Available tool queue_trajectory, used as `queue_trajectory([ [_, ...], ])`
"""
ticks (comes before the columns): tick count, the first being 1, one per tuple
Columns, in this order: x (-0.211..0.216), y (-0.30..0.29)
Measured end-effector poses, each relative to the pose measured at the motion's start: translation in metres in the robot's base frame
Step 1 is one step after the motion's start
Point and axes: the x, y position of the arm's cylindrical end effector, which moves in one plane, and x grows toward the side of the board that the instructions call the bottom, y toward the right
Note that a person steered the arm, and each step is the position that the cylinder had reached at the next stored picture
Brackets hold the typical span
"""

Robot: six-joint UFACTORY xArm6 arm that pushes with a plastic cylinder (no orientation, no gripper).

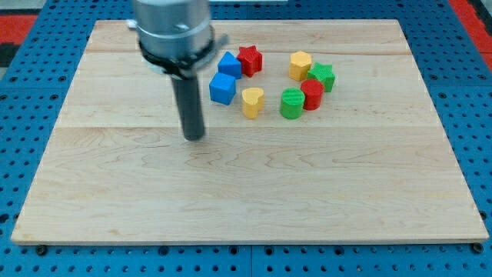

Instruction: Move your arm closer to the blue triangle

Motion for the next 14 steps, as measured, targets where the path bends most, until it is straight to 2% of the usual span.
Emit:
queue_trajectory([
  [2,-0.1,-0.062],
  [3,-0.118,-0.076],
  [7,-0.118,-0.019],
  [10,-0.089,0.024],
  [12,-0.091,0.007],
  [14,-0.113,0.007],
])
